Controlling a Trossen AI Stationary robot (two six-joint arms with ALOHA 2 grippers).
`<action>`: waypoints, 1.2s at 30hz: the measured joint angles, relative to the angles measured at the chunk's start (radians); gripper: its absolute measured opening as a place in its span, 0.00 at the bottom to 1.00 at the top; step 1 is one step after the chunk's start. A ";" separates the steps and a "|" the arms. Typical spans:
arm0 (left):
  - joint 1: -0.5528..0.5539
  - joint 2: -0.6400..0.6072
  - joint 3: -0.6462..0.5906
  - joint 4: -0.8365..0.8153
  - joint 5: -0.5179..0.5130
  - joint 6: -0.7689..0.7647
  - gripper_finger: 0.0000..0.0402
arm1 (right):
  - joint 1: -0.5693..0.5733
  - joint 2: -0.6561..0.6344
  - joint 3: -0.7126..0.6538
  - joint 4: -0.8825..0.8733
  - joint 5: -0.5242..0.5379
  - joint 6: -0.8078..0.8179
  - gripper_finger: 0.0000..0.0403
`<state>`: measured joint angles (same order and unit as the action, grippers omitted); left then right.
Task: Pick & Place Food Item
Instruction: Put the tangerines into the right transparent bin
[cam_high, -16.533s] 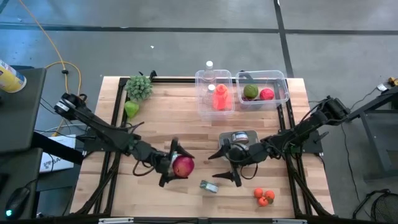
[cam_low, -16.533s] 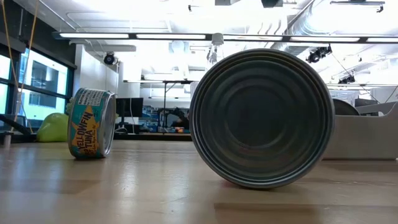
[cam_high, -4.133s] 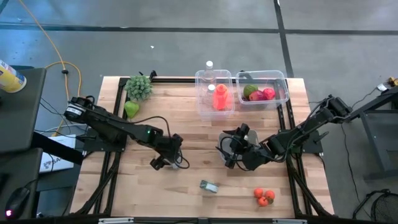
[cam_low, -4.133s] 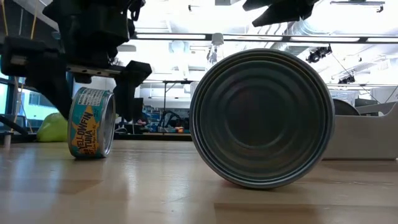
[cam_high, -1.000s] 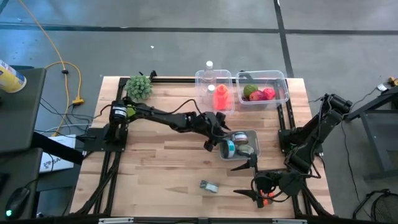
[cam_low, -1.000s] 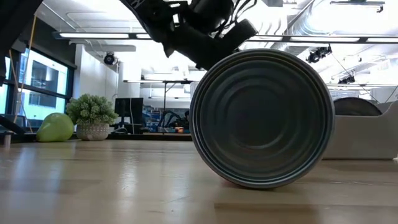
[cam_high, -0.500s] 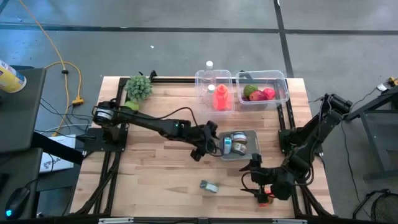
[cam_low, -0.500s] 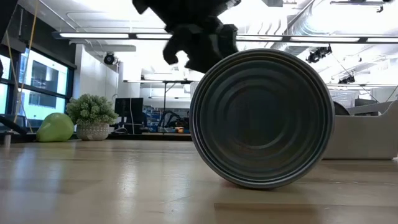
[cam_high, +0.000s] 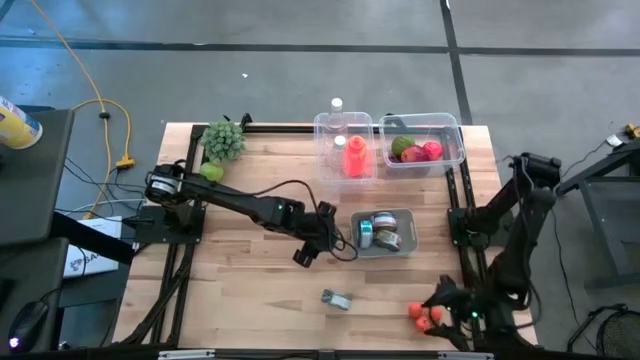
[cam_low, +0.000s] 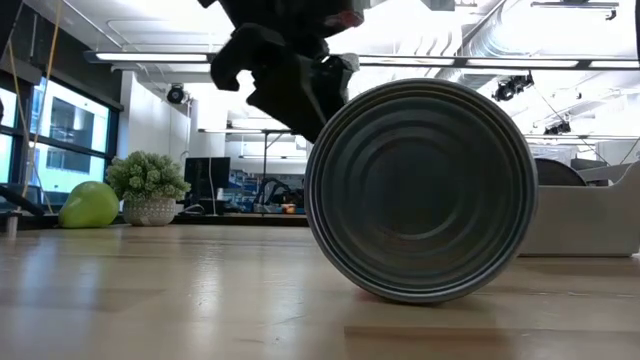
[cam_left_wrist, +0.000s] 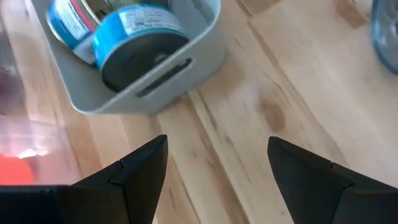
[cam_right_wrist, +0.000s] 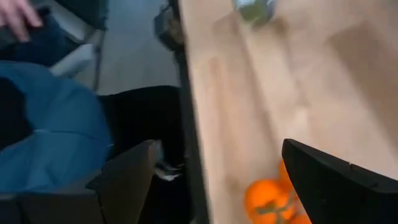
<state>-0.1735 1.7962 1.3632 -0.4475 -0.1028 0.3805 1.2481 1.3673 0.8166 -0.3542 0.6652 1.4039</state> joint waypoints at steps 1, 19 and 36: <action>-0.007 0.000 0.000 -0.011 0.000 -0.011 0.66 | 0.017 0.009 -0.016 0.044 0.006 0.007 0.84; -0.084 0.000 0.000 0.025 0.002 -0.258 0.66 | 0.101 0.271 -0.054 0.191 -0.053 -0.039 0.84; -0.085 0.000 0.001 0.319 0.000 -0.218 0.66 | 0.060 0.294 -0.055 0.166 -0.061 -0.119 0.84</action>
<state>-0.2584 1.7962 1.3640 -0.1283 -0.1028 0.1625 1.3084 1.6611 0.7617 -0.1879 0.6040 1.2845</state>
